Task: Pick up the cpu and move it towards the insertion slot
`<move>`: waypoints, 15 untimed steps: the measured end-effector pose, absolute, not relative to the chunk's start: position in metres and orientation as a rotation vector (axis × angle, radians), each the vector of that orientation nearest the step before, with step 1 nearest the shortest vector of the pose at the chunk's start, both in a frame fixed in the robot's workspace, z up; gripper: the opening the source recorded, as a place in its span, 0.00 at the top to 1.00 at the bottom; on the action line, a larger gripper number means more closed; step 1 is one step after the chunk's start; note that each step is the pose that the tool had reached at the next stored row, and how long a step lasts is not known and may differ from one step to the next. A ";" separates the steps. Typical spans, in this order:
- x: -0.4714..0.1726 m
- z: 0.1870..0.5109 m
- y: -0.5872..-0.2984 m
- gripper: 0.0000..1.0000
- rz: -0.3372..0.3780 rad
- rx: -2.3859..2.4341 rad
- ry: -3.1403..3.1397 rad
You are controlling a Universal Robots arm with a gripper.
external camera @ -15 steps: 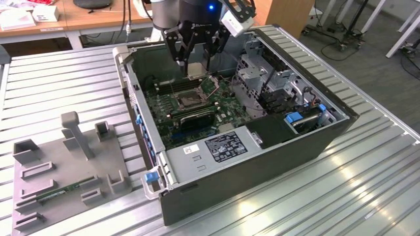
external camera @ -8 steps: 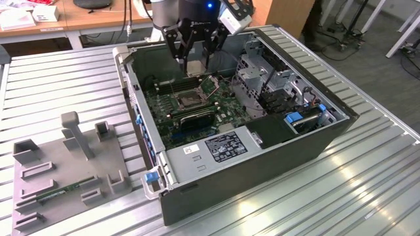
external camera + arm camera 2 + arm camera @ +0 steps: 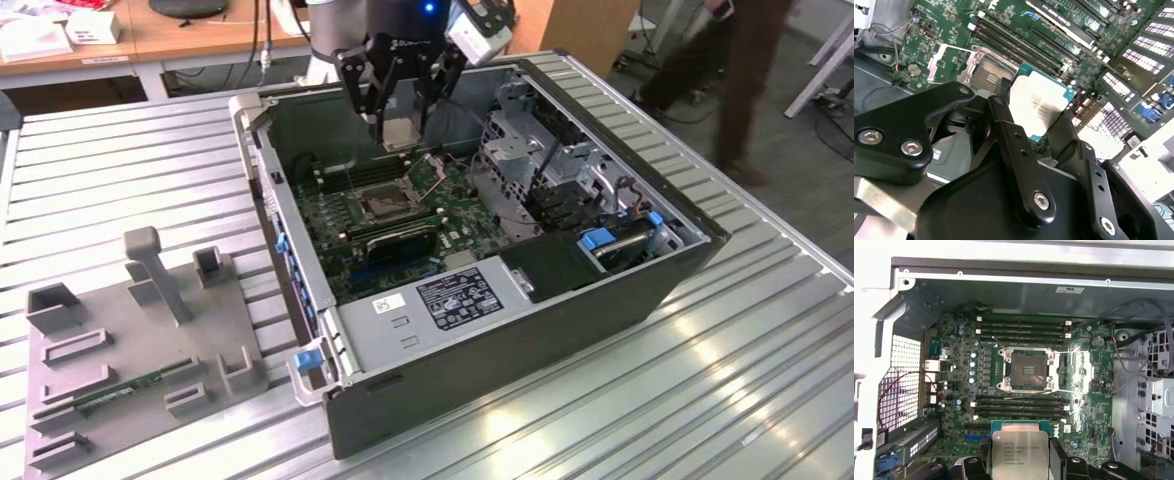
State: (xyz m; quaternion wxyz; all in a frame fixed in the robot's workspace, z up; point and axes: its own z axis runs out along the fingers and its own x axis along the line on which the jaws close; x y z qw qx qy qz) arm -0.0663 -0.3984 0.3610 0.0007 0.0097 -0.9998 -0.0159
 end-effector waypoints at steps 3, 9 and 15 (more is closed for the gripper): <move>-0.064 0.360 -0.394 0.46 -0.050 0.030 -3.140; -0.061 0.358 -0.384 0.46 -0.050 0.030 -3.140; -0.060 0.353 -0.377 0.46 -0.050 0.030 -3.140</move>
